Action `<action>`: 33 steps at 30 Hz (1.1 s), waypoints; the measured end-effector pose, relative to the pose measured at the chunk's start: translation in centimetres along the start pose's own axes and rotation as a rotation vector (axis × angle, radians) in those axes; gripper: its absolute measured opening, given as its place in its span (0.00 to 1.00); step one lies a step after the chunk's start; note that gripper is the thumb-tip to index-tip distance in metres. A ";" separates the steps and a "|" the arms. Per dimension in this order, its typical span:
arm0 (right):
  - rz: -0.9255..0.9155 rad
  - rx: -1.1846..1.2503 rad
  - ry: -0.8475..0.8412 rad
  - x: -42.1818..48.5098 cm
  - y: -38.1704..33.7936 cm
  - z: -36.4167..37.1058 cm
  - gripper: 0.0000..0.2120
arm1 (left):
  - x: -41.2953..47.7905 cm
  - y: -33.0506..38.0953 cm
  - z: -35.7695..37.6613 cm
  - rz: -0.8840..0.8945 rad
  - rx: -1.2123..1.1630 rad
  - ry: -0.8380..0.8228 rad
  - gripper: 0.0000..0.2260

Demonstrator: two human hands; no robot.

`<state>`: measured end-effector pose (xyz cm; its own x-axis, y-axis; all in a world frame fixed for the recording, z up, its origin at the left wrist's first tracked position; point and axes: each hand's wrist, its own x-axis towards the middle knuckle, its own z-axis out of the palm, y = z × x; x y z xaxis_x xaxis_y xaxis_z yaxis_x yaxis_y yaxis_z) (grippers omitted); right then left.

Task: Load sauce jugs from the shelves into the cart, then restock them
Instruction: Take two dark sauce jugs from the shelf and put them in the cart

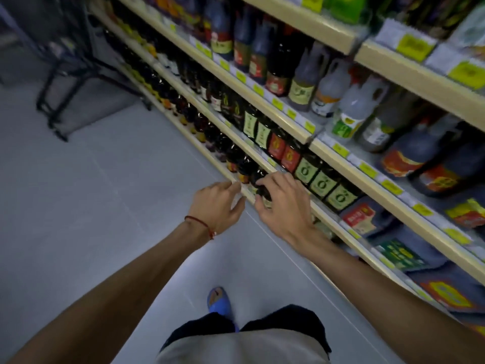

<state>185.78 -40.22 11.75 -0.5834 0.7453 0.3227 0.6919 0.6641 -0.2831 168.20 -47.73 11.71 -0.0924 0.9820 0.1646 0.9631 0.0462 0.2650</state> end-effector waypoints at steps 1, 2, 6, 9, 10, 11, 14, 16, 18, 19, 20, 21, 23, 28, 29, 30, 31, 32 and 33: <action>-0.008 -0.001 -0.008 1.5 -1.7 1.1 0.13 | -0.1 -2.4 -0.6 -0.021 0.021 0.006 0.13; -0.017 0.003 -0.021 2.9 -3.3 2.0 0.14 | -0.1 -4.7 -1.2 -0.051 0.037 0.014 0.14; -0.085 0.050 -0.074 8.2 -8.8 5.5 0.18 | -0.3 -13.2 -3.0 -0.156 0.121 0.026 0.17; -0.164 0.058 -0.076 12.4 -12.0 8.3 0.16 | 0.0 -18.8 -4.0 -0.226 0.191 0.015 0.20; -0.193 0.058 -0.078 13.9 -12.9 9.4 0.16 | 0.2 -20.5 -4.3 -0.254 0.200 0.010 0.20; -0.220 0.061 -0.083 15.4 -13.8 10.6 0.15 | 0.4 -22.3 -4.5 -0.282 0.209 0.005 0.21; -0.294 0.075 -0.118 20.5 -16.7 14.4 0.15 | 1.7 -27.9 -5.1 -0.362 0.246 -0.002 0.22; -0.345 0.088 -0.142 24.4 -18.6 17.2 0.15 | 3.0 -32.0 -5.6 -0.426 0.251 -0.001 0.23; -0.390 0.112 -0.155 28.4 -20.7 20.0 0.15 | 4.5 -36.2 -6.3 -0.491 0.251 -0.002 0.23; -0.402 0.124 -0.168 30.5 -21.8 21.3 0.15 | 5.3 -38.2 -6.9 -0.524 0.253 -0.005 0.24; -0.405 0.134 -0.183 32.6 -22.9 22.5 0.14 | 6.2 -40.1 -7.4 -0.549 0.258 -0.008 0.24; -0.404 0.144 -0.197 34.7 -24.1 23.7 0.14 | 7.1 -42.0 -8.0 -0.564 0.267 -0.016 0.24; -0.425 0.170 -0.222 38.6 -26.3 25.8 0.14 | 8.8 -45.6 -9.1 -0.586 0.294 -0.033 0.24; -0.525 0.183 -0.287 47.9 -31.9 30.1 0.15 | 12.5 -54.1 -11.8 -0.715 0.306 -0.054 0.25; -0.541 0.186 -0.288 49.5 -33.1 31.0 0.15 | 13.0 -56.0 -12.2 -0.725 0.321 -0.047 0.25; -0.562 0.182 -0.287 51.2 -34.4 31.8 0.14 | 13.6 -58.0 -12.7 -0.736 0.331 -0.037 0.26; -0.580 0.179 -0.295 52.9 -35.5 32.7 0.14 | 14.3 -60.0 -13.2 -0.752 0.327 -0.031 0.26; -0.596 0.179 -0.308 54.6 -36.7 33.7 0.14 | 15.0 -62.0 -13.7 -0.769 0.322 -0.030 0.26; -0.609 0.184 -0.320 56.2 -37.8 34.7 0.14 | 15.6 -64.0 -14.1 -0.785 0.318 -0.030 0.26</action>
<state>112.11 -21.44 9.24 -0.9594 0.2000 0.1990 0.1363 0.9462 -0.2935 101.53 -37.98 10.69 -0.7614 0.6480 0.0177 0.6482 0.7614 0.0115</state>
